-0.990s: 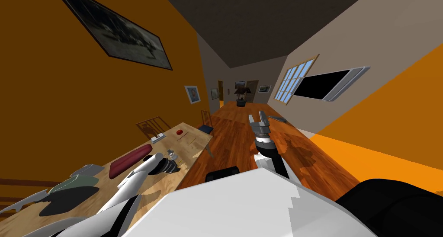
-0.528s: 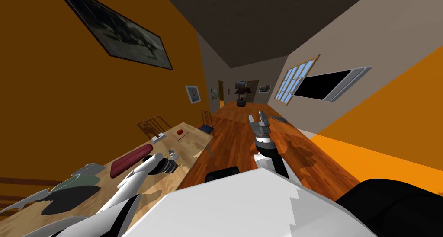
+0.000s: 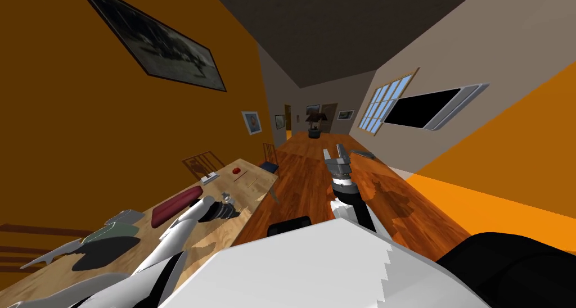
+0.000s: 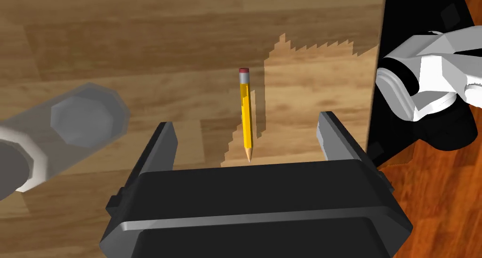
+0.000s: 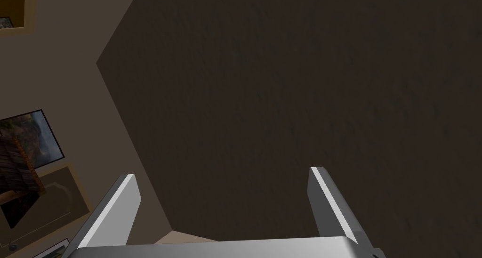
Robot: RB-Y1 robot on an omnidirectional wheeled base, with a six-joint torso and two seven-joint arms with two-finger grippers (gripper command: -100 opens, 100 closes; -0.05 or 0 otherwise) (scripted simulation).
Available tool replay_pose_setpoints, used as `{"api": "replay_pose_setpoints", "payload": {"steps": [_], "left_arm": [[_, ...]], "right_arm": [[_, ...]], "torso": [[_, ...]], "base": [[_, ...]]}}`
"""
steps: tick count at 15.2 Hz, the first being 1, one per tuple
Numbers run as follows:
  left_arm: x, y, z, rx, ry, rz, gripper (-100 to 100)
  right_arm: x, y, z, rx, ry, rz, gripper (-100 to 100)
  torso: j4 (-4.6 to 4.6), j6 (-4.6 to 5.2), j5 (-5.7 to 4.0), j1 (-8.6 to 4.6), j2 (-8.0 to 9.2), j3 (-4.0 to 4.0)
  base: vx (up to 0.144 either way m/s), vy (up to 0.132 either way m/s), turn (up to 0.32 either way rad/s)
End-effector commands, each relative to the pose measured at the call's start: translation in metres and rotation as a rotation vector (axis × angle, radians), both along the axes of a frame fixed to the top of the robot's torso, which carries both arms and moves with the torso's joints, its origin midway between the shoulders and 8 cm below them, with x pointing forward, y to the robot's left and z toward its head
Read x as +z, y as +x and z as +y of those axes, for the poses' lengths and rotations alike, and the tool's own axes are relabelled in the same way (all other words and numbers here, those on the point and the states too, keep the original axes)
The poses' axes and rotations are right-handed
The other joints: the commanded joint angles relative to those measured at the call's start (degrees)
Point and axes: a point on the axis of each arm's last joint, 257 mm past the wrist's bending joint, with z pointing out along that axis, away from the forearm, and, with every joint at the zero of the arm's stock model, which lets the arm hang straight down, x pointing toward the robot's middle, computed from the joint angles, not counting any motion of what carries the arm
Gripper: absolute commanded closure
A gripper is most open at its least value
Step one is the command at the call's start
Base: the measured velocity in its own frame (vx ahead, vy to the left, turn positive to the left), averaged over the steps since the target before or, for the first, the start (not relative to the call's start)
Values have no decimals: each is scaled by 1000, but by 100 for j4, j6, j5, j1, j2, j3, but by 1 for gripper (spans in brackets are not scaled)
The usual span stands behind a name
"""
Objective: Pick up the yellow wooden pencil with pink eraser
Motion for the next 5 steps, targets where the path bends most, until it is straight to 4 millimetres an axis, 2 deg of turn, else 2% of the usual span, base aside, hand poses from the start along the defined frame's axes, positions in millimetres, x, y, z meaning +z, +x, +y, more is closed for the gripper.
{"api": "replay_pose_setpoints", "payload": {"steps": [1, 2, 3, 4, 5], "left_arm": [[-10, -1, -7, -7, 7, -3, -100], [-13, -2, -9, -10, 10, -4, -100], [-8, -1, -5, -4, 3, 1, -100], [0, 0, 0, 0, 0, 0, 100], [-5, 0, -3, -5, 6, -3, 100]], "right_arm": [[0, 0, 0, 0, 0, 0, 0], [0, 0, 0, 0, 0, 0, 0], [0, 0, 0, 0, 0, 0, 0], [0, 0, 0, 0, 0, 0, 0], [0, 0, 0, 0, 0, 0, 0]], "torso": [[0, 0, 0, 0, 0, 0], [-2, 0, -1, -11, -9, -5], [-4, 0, -3, -20, -20, -11], [-5, 1, -5, -24, -21, -12], [-3, 2, -7, -25, -14, -9]], "base": [[19, 11, 31], [48, -4, 61], [31, -5, 25], [-8, -3, -49], [-12, 0, -28]]}}
